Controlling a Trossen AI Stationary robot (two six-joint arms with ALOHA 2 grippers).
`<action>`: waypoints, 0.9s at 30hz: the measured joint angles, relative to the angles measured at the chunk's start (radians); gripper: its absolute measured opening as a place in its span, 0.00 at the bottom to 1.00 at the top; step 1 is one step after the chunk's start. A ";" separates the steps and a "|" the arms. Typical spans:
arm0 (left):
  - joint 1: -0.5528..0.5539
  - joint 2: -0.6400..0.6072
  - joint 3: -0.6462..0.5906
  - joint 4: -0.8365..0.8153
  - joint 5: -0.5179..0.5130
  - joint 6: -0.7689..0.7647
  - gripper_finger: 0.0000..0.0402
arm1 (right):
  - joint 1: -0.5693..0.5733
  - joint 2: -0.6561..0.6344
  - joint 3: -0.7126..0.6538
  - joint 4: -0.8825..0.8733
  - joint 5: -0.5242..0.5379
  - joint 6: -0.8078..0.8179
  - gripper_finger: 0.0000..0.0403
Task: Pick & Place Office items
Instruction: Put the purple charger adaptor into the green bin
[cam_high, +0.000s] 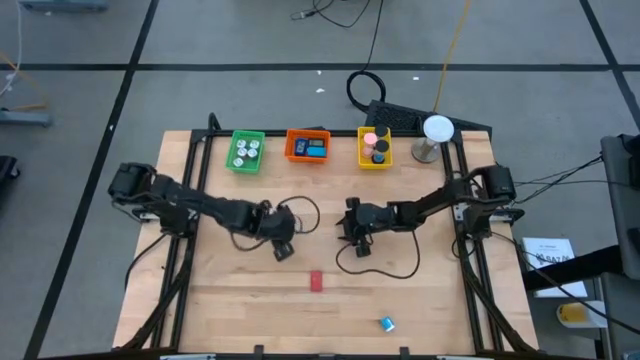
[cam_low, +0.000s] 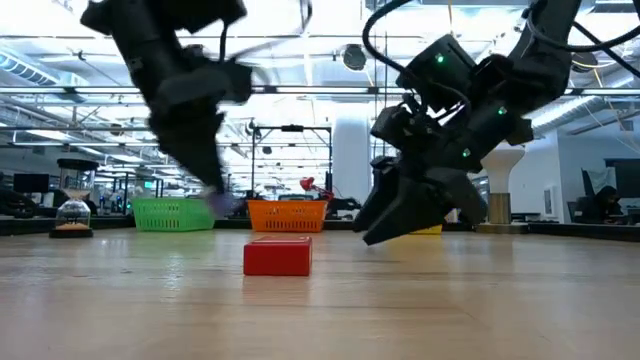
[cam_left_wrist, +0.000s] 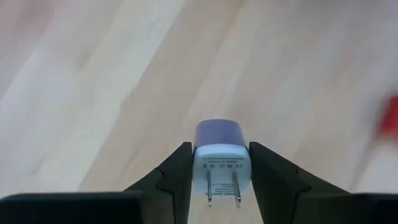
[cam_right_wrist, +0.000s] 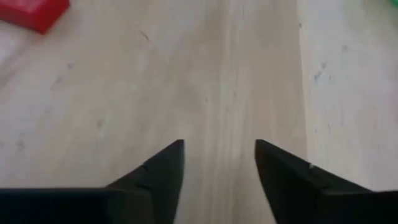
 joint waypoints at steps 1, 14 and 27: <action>0.018 0.008 0.018 -0.069 0.020 -0.011 0.34 | 0.006 -0.003 0.001 0.005 -0.001 -0.002 0.44; 0.131 0.036 0.058 -0.226 0.143 0.016 0.38 | 0.033 -0.021 0.000 0.014 -0.002 -0.018 0.20; 0.170 0.053 0.057 -0.238 0.161 0.026 0.43 | 0.033 -0.021 0.000 0.015 -0.003 -0.018 0.21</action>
